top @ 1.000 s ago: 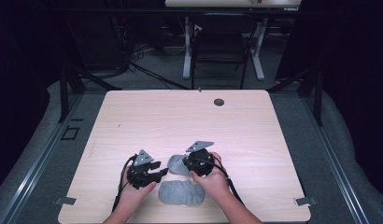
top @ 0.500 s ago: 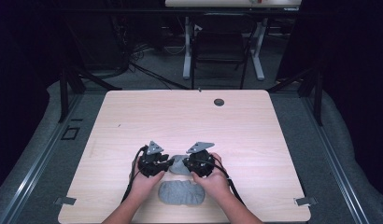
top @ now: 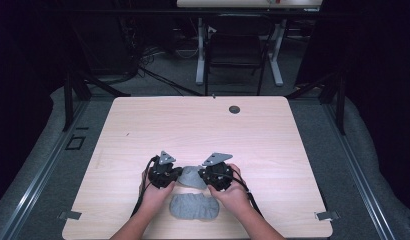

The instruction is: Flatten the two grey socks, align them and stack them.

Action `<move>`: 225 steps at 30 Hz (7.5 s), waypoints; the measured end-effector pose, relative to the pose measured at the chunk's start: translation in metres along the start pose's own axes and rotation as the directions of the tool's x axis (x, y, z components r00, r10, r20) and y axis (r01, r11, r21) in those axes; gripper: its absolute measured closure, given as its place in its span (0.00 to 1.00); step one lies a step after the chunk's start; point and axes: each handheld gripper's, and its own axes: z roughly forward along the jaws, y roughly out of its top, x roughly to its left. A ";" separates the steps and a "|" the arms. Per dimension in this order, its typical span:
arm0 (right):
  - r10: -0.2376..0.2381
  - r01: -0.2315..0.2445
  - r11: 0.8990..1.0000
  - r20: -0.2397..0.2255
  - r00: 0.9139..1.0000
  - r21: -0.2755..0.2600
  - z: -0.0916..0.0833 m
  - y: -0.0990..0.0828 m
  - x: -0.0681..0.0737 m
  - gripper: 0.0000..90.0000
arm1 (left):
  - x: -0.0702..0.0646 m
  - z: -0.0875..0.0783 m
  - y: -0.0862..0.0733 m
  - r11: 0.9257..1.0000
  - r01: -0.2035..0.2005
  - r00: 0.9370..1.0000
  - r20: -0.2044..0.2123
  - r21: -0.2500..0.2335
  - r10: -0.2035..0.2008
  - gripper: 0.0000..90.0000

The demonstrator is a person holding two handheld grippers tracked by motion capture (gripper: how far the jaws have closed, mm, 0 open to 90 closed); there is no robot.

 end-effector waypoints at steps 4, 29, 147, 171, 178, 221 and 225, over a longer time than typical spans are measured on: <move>0.009 -0.008 1.000 0.012 1.000 -0.030 -0.005 -0.006 -0.005 0.96 | 0.003 -0.004 -0.002 1.000 0.017 1.000 -0.009 -0.006 -0.017 0.98; 0.177 -0.179 0.983 0.048 0.983 0.044 -0.002 -0.045 -0.031 0.74 | 0.006 -0.009 -0.012 0.999 0.038 0.999 0.004 -0.020 -0.038 0.90; 0.078 -0.078 0.997 -0.065 0.995 0.000 -0.065 -0.040 0.013 0.96 | -0.032 -0.085 -0.036 0.998 -0.056 0.989 0.133 -0.043 0.061 0.98; 0.087 -0.083 0.995 -0.071 0.994 0.049 -0.057 -0.060 0.020 0.96 | -0.035 -0.070 -0.054 0.998 -0.063 0.989 0.137 0.029 0.058 0.98; 0.092 -0.087 0.994 -0.061 0.994 0.073 -0.049 -0.066 0.016 0.95 | -0.033 -0.063 -0.056 0.998 -0.054 0.989 0.141 0.024 0.050 0.97; -0.048 0.051 0.997 -0.060 0.997 0.056 -0.030 -0.078 0.035 0.58 | -0.049 -0.053 -0.064 0.990 -0.135 0.974 0.188 0.027 0.128 0.65; -0.041 0.044 0.997 -0.057 0.998 0.059 -0.028 -0.078 0.035 0.59 | -0.048 -0.049 -0.063 0.991 -0.131 0.975 0.182 0.026 0.124 0.64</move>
